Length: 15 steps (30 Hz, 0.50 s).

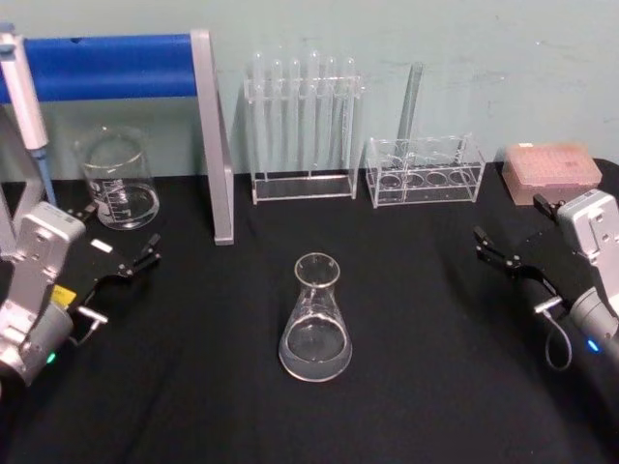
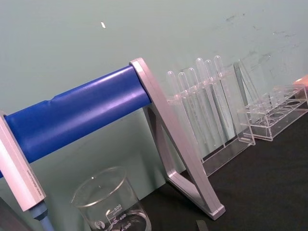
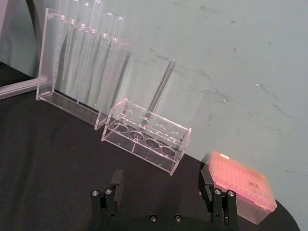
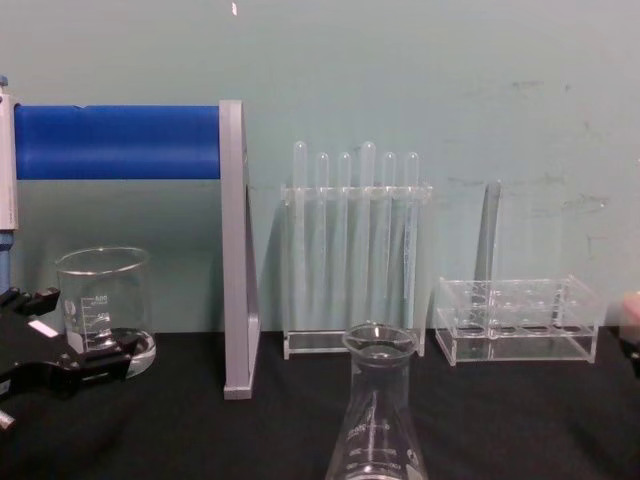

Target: Grasp the erlenmeyer flask with one hand, shake it three times, then place it back.

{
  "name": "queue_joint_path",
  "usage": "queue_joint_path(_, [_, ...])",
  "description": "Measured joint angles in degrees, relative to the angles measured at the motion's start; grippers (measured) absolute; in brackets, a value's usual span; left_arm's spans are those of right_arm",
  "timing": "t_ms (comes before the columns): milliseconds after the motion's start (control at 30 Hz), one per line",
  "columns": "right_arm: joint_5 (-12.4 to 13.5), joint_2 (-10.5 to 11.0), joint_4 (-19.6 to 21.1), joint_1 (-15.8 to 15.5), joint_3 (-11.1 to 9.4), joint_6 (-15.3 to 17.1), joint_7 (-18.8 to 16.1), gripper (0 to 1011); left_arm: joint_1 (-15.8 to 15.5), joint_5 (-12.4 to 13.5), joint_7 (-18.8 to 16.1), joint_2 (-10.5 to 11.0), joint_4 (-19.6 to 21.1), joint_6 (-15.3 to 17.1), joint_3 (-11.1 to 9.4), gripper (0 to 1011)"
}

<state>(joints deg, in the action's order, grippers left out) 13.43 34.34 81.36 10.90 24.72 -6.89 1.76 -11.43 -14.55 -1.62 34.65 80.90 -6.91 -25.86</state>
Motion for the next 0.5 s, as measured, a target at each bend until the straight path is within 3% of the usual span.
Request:
queue_joint_path(233, [1.0, 1.4, 3.2, -2.5, -1.4, 0.5, -2.8, 1000, 0.0, 0.0, 0.0, 0.0, 0.0, 0.0, 0.0, 1001])
queue_joint_path(500, [3.2, 4.0, 8.0, -6.6, -2.2, -0.4, -8.4, 1000, 0.0, 0.0, 0.0, 0.0, 0.0, 0.0, 0.0, 1001])
